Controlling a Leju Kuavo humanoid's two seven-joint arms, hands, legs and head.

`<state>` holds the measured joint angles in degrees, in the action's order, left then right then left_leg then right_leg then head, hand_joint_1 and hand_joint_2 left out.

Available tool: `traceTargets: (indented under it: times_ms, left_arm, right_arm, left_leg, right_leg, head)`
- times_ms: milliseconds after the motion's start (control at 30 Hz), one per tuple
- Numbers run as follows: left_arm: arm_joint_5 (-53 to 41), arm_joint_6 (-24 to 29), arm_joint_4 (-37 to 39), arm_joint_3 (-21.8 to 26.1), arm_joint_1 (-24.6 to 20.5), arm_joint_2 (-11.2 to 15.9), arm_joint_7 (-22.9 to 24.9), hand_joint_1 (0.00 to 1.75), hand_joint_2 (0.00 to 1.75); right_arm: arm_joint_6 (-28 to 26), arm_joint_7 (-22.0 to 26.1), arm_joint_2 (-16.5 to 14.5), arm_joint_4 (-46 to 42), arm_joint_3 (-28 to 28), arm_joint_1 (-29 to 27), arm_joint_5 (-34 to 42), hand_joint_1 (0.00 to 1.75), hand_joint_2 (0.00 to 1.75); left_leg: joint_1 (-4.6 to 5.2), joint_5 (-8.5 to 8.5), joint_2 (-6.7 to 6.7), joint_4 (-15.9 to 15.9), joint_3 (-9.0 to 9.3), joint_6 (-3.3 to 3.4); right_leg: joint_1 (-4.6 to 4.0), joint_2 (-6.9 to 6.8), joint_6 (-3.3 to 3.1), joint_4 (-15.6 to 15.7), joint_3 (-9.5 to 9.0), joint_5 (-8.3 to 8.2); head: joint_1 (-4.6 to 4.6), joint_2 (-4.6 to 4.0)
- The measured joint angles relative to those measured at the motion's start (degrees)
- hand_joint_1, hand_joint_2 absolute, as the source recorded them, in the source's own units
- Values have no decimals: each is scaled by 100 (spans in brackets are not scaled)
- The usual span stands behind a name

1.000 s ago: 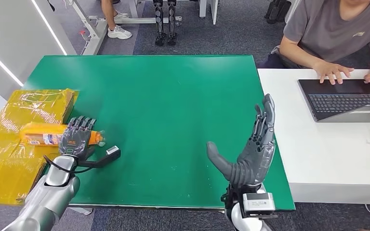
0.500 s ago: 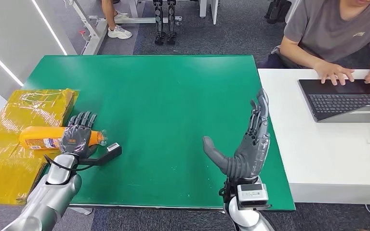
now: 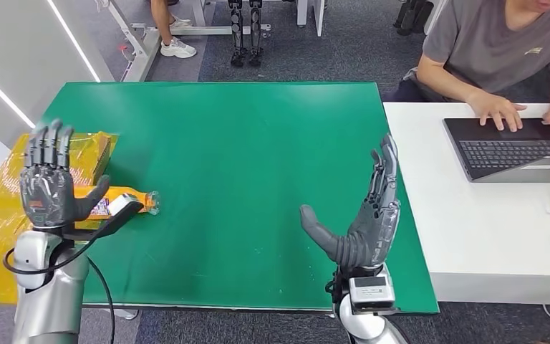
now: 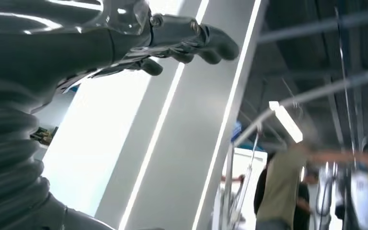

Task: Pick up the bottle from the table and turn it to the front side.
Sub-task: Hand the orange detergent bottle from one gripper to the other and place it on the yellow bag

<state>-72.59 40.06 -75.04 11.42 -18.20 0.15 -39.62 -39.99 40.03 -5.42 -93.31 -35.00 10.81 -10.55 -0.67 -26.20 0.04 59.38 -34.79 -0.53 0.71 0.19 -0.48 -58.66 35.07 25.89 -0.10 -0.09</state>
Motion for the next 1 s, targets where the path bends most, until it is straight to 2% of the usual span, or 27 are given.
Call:
traceTargets:
  times_ms: [133, 233, 333, 400, 600, 833, 900, 1000]
  left_arm:
    - [689, 0, -681, 128, 94, -168, -6, 0, 175]
    - [2009, -1, -997, 10, 98, -311, -13, 0, 175]
    - [3692, 0, -1182, -352, 98, -483, -17, 0, 175]
    - [4346, -2, -1321, -643, 101, -580, -28, 0, 175]
    - [5723, -5, -1759, -1383, 140, -698, -49, 0, 175]
    - [6494, -35, -2419, -2401, 308, -734, -60, 0, 175]
    - [6906, -257, -2506, -2675, 324, -736, -60, 0, 175]
    - [7791, -1117, -2577, -2884, 429, -843, -60, 0, 175]
  right_arm:
    - [-1, -1, 0, 0, 4, -10, -36, 0, 175]
    - [-1, -1, 0, -1, 12, -62, -129, 0, 175]
    - [-1, -1, 0, -12, 26, -167, -264, 0, 175]
    - [-1, 0, -1, -27, 30, -236, -326, 0, 175]
    - [-1, -1, 0, -57, 42, -381, -484, 0, 175]
    - [-1, 0, -1, -57, 119, -429, -561, 0, 175]
    - [-1, -1, -9, -58, 175, -454, -617, 0, 175]
    - [-1, -1, -38, -90, 278, -549, -697, 0, 175]
  left_leg:
    - [-1, 0, -3, 0, 1, 0]
    - [0, 1, -5, 1, 3, 0]
    - [1, 1, -11, 1, 1, 1]
    - [1, 1, -12, 1, -1, 1]
    - [3, -1, -9, 3, 0, 2]
    - [2, -1, -10, 2, 0, 2]
    - [2, -1, -10, 2, 0, 2]
    - [2, -1, -7, 2, 0, 2]
  right_leg:
    - [0, -3, 0, 0, -1, 0]
    - [0, -6, 0, 0, -2, 0]
    - [0, -12, 0, 1, -5, 0]
    - [1, -12, 1, 2, -5, 0]
    - [2, -10, 1, 5, -5, -1]
    - [1, -10, 1, 5, -5, 0]
    - [1, -11, 2, 5, -6, 0]
    - [2, -9, 2, 5, -7, 0]
  head:
    - [-1, -1]
    - [-1, -1]
    - [1, -1]
    - [1, -1]
    - [-1, -1]
    - [-1, -1]
    - [-1, 0]
    - [-1, 0]
